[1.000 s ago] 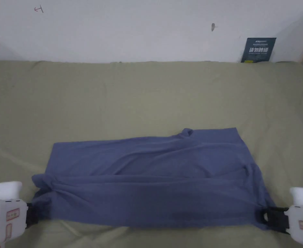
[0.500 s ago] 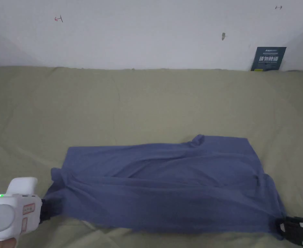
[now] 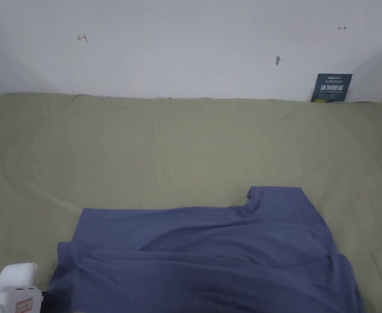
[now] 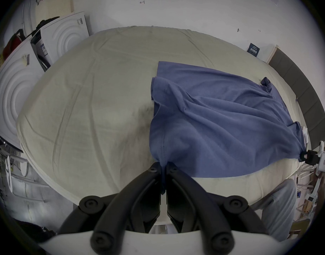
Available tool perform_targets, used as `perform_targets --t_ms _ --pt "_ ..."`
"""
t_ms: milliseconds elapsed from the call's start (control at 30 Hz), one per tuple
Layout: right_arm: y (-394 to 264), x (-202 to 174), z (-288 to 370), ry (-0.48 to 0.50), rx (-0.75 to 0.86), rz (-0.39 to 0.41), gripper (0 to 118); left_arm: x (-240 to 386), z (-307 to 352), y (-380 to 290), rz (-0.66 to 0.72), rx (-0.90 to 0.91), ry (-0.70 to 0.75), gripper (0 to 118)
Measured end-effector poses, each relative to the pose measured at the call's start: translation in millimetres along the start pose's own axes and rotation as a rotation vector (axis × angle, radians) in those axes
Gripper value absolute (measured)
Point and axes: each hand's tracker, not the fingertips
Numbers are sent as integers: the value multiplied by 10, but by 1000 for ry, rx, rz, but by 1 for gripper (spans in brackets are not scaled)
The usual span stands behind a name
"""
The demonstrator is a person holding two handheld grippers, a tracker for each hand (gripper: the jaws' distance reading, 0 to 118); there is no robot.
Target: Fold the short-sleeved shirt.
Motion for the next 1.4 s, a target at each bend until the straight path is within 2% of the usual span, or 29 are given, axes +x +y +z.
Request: perform_targets --t_ms 133,167,200,233,267,300,333,400,500,533,567,600,633,667,767,933,967,1000,1033,1067,1100,1233,1267,1300,1333,1367,1400 --pt "53 55 -46 0 4 -23 13 -48 -41 28 11 2 -11 3" --pt "74 77 -61 11 -1 -48 27 -71 -59 37 22 3 -27 17" --pt "96 93 -72 6 -22 -85 72 -72 -65 46 39 4 -68 74" --pt "109 105 -66 -21 -26 -100 108 -108 -70 50 56 4 -61 116" --pt "109 133 -56 -12 -19 -90 118 -132 -87 59 64 -10 -57 116" --pt "103 147 -7 -13 -4 -99 116 -141 -32 45 140 8 -70 110" --pt "111 139 103 -11 38 -103 117 -170 -31 103 60 17 -32 109" --pt "172 114 221 -10 50 -92 117 -220 -17 245 72 47 -42 109" --pt "273 0 332 -35 117 -23 114 -194 145 310 49 97 -32 107" --pt "359 -148 412 -42 163 -15 106 -189 143 375 34 130 -26 104" --pt "416 -210 433 -56 175 -11 89 -172 152 439 36 140 -43 94" --pt "467 -265 418 -63 179 -3 47 -150 176 483 34 139 -45 60" --pt "510 -305 405 -116 199 16 8 -130 128 552 33 147 -39 19" --pt "557 -243 329 -125 229 20 0 -105 58 653 26 181 -16 0" --pt "733 -227 257 -73 195 -9 0 -76 -80 951 8 180 -36 0" --pt "1028 -164 -21 -90 182 -9 0 49 -580 1497 -10 136 -63 3" --pt "1080 -141 -57 -87 180 -10 0 45 -726 1587 -9 122 -68 31" --pt "1129 -122 -96 -86 176 -12 0 138 -798 1668 -9 106 -45 101" --pt "1160 -105 -125 -88 177 -14 0 153 -939 1735 -15 62 -36 118" --pt "1195 -78 -173 -93 172 -16 0 165 -1056 1712 10 60 -50 113" --pt "1233 -52 -213 -98 166 -16 0 186 -1126 1735 -30 69 -12 112" --pt "1308 37 -341 -111 149 -12 0 521 -1164 1797 -21 16 1 111" --pt "1326 56 -369 -116 145 -11 0 393 -1357 1923 -23 5 -1 110" --pt "1341 73 -390 -120 142 -12 0 358 -1460 1964 -24 -9 -4 104" --pt "1350 89 -416 -119 138 -13 0 384 -1489 1950 -29 -23 -4 90" --pt "1371 104 -442 -119 132 -14 0 410 -1478 1960 -43 -31 -9 67" --pt "1389 114 -462 -122 129 -14 0 436 -1448 1963 -49 -32 -9 38"
